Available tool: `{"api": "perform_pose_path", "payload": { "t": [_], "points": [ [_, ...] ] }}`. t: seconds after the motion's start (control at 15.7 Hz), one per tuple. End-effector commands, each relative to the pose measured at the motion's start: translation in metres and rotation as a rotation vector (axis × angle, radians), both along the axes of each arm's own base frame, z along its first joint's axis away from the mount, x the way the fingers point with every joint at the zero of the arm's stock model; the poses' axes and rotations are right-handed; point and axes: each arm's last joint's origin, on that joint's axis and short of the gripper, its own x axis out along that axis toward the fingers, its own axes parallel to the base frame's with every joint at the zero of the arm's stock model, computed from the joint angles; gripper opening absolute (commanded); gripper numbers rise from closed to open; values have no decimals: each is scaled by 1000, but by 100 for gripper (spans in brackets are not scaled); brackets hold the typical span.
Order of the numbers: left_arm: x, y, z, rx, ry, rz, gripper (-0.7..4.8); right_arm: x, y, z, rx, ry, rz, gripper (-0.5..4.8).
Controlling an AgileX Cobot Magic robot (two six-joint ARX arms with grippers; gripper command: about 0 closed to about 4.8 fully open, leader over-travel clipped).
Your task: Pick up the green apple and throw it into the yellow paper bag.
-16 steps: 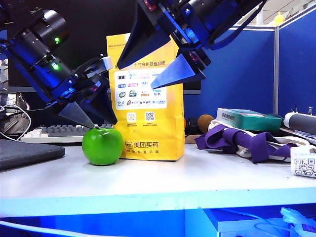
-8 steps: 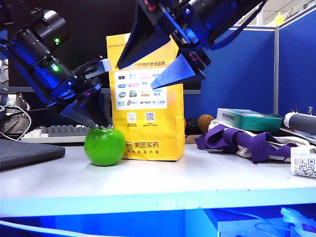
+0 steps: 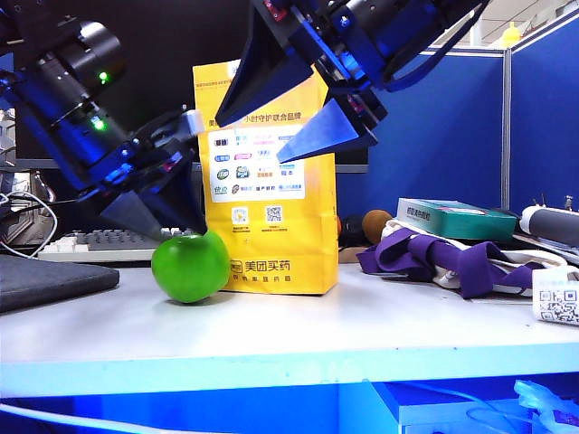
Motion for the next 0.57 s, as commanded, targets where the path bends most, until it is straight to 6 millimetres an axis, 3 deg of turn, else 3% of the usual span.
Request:
{"api": "perform_pose_path", "payload": {
  "t": [0.06,0.57],
  "points": [
    [-1,1,-3,36,19,21,479,1,1,4,14,-19,4,479],
    [0,0,-3,14,13,8,479,3,2,1,11,-15,4,479]
  ]
}}
